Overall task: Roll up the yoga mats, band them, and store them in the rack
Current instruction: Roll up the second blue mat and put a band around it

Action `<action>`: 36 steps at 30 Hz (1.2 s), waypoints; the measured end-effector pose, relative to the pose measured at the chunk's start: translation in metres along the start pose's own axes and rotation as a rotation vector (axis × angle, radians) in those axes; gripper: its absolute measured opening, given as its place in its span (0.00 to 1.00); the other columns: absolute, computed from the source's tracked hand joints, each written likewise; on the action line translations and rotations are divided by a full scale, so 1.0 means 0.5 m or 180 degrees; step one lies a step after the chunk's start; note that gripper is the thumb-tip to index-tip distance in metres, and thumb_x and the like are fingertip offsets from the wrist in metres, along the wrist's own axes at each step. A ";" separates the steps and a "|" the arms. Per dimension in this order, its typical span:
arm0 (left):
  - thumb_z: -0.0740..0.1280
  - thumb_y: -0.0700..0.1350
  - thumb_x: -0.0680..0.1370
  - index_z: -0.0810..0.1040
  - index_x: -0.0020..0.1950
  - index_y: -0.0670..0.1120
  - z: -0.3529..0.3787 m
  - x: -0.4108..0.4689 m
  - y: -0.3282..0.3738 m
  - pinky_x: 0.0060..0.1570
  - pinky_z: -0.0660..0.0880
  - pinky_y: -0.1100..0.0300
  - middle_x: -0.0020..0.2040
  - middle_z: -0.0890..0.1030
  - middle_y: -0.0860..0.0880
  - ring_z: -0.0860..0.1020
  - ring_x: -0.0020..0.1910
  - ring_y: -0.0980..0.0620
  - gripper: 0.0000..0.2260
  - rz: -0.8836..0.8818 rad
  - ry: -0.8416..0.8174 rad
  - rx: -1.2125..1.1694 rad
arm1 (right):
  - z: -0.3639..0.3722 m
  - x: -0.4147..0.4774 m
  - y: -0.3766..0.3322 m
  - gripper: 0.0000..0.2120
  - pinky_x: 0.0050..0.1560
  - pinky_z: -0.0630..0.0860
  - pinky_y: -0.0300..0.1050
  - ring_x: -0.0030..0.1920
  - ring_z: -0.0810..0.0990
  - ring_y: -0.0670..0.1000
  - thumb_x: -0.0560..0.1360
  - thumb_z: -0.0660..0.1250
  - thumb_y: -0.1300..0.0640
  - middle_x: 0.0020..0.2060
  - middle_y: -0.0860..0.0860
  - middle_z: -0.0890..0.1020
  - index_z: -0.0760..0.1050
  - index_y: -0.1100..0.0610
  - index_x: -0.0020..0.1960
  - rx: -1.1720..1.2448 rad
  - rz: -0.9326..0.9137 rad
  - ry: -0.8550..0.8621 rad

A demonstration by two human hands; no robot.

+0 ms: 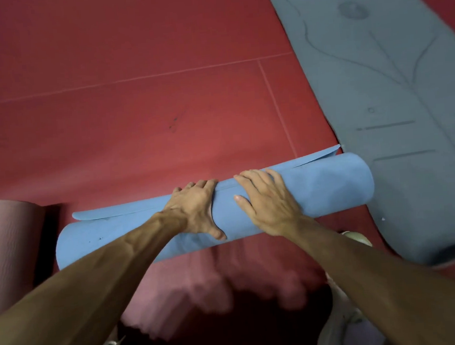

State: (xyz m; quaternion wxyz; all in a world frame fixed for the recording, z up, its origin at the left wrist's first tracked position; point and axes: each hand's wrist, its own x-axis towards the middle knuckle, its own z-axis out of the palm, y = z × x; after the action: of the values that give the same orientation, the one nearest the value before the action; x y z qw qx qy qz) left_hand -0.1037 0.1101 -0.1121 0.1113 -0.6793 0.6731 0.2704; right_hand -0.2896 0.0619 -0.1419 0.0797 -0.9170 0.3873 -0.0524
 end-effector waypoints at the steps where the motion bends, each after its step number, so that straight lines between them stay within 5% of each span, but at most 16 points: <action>1: 0.76 0.67 0.53 0.59 0.72 0.50 -0.006 -0.006 0.011 0.60 0.67 0.48 0.63 0.72 0.51 0.71 0.61 0.47 0.53 -0.0036 0.0027 -0.0033 | -0.017 -0.005 0.008 0.24 0.66 0.62 0.54 0.61 0.76 0.54 0.77 0.53 0.45 0.60 0.53 0.78 0.74 0.57 0.65 0.0078 -0.0020 -0.0078; 11: 0.76 0.69 0.50 0.66 0.65 0.49 -0.326 -0.083 0.298 0.53 0.70 0.45 0.60 0.74 0.48 0.73 0.59 0.43 0.48 0.0065 0.1290 0.0448 | -0.519 -0.106 0.185 0.17 0.64 0.66 0.53 0.66 0.66 0.57 0.77 0.61 0.54 0.62 0.55 0.69 0.69 0.55 0.65 -0.0074 0.1144 0.0058; 18: 0.76 0.68 0.51 0.67 0.62 0.49 -0.500 -0.174 0.596 0.52 0.69 0.46 0.59 0.74 0.46 0.73 0.59 0.42 0.45 0.0562 0.1903 0.0587 | -0.846 -0.344 0.303 0.11 0.48 0.68 0.41 0.48 0.76 0.50 0.78 0.62 0.53 0.52 0.50 0.81 0.77 0.53 0.58 -0.0006 0.1355 0.0056; 21: 0.75 0.69 0.52 0.67 0.63 0.49 -0.516 -0.194 0.734 0.55 0.70 0.44 0.61 0.74 0.46 0.73 0.61 0.43 0.46 0.0815 0.1987 0.0677 | -0.840 -0.520 0.362 0.20 0.49 0.69 0.40 0.46 0.77 0.49 0.77 0.65 0.51 0.46 0.45 0.80 0.70 0.52 0.68 0.0662 0.1776 0.0324; 25: 0.76 0.68 0.53 0.66 0.63 0.48 -0.483 -0.204 0.900 0.56 0.70 0.44 0.61 0.74 0.46 0.72 0.61 0.43 0.46 0.1249 0.1838 0.0870 | -0.759 -0.698 0.435 0.29 0.53 0.69 0.43 0.50 0.75 0.52 0.76 0.68 0.52 0.59 0.51 0.77 0.59 0.50 0.72 0.1180 0.2378 0.0670; 31: 0.76 0.68 0.53 0.66 0.63 0.47 -0.289 -0.158 1.089 0.55 0.71 0.42 0.61 0.73 0.46 0.72 0.61 0.43 0.46 0.1719 0.1276 0.1216 | -0.603 -0.898 0.493 0.14 0.44 0.63 0.41 0.45 0.75 0.53 0.75 0.67 0.63 0.53 0.55 0.81 0.67 0.59 0.58 0.1639 0.3318 0.1556; 34: 0.77 0.68 0.53 0.67 0.63 0.46 -0.179 -0.143 1.133 0.55 0.73 0.41 0.61 0.74 0.44 0.72 0.61 0.41 0.47 0.1780 0.0904 0.1309 | -0.488 -0.969 0.484 0.12 0.49 0.68 0.46 0.51 0.78 0.58 0.74 0.65 0.64 0.49 0.55 0.82 0.69 0.60 0.56 0.1732 0.3913 0.1953; 36: 0.77 0.67 0.54 0.66 0.65 0.46 -0.105 -0.136 1.143 0.55 0.71 0.41 0.62 0.73 0.44 0.72 0.62 0.41 0.47 0.1752 0.0737 0.1402 | -0.410 -1.005 0.471 0.14 0.51 0.67 0.46 0.55 0.78 0.59 0.74 0.65 0.64 0.53 0.58 0.81 0.69 0.62 0.58 0.1939 0.4131 0.1734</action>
State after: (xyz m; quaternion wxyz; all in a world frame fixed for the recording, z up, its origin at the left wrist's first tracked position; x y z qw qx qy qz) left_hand -0.6455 0.1018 0.0883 0.1010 -0.4587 0.8808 0.0602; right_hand -0.8365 0.2397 -0.0018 0.2454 -0.3981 0.8225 -0.3237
